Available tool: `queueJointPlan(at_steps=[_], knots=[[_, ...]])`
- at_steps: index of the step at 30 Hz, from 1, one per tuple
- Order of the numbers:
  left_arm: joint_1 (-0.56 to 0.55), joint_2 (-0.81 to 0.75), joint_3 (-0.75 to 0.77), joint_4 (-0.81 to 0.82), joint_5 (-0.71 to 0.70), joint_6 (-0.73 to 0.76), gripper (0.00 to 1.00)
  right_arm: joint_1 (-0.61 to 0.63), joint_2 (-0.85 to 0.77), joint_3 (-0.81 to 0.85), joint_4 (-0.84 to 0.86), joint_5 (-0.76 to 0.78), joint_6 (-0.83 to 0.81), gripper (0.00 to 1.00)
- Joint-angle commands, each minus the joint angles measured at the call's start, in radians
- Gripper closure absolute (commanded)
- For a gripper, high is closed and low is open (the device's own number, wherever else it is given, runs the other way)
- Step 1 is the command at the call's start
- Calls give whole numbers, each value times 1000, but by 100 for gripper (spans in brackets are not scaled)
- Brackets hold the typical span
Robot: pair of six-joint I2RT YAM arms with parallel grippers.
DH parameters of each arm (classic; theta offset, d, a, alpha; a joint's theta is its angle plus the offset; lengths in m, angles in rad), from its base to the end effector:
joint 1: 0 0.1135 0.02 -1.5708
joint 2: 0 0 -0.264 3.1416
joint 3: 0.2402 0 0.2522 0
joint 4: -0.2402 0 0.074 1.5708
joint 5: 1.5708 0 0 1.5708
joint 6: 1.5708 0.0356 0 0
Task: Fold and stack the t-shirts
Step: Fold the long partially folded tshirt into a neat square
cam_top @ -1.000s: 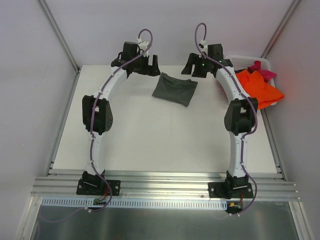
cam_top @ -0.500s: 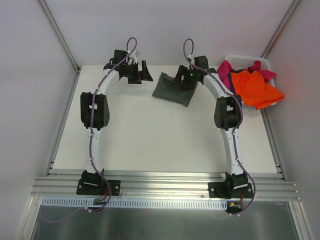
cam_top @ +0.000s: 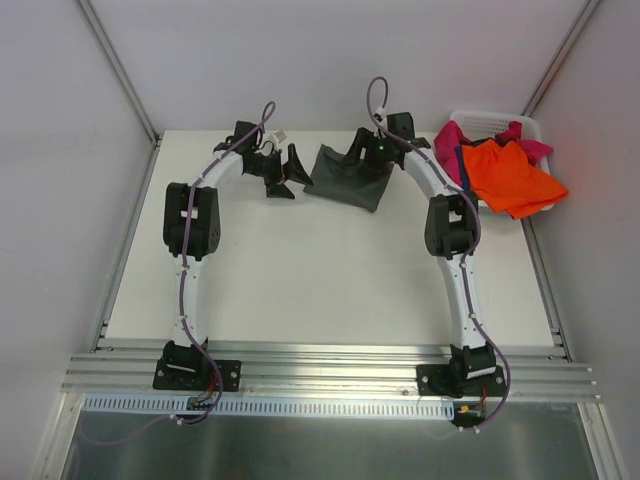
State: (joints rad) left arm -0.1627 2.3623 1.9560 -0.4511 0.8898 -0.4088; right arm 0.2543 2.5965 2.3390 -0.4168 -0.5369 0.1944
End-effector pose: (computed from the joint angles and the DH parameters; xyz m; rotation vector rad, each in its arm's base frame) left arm 0.5083 -0.1115 0.1844 0.1275 2.4127 -1.3381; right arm 0.5564 0.1634 0.1807 -0.3643 2.2363 0.8427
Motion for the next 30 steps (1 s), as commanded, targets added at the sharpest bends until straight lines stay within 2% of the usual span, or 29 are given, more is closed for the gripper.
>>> queueJointPlan(at_steps=[1, 6, 14, 17, 20, 25, 30], knots=[[-1, -34, -8, 0, 48, -2, 1, 3, 26, 124, 87, 31, 14, 23], [3, -26, 17, -24, 3, 18, 1, -1, 63, 174, 93, 74, -7, 23], [5, 112, 144, -23, -48, -25, 1, -3, 31, 105, 78, 18, 28, 22], [8, 138, 192, -24, -60, 7, 1, -1, -18, 98, 78, 15, 4, 23], [15, 108, 161, -29, -86, 45, 1, 5, -94, 88, 76, 5, -15, 22], [17, 45, 150, -87, -299, 169, 1, 20, -168, -10, 56, -21, -19, 22], [22, -9, 169, -136, -410, 272, 1, 33, -162, -23, 39, -20, -53, 22]])
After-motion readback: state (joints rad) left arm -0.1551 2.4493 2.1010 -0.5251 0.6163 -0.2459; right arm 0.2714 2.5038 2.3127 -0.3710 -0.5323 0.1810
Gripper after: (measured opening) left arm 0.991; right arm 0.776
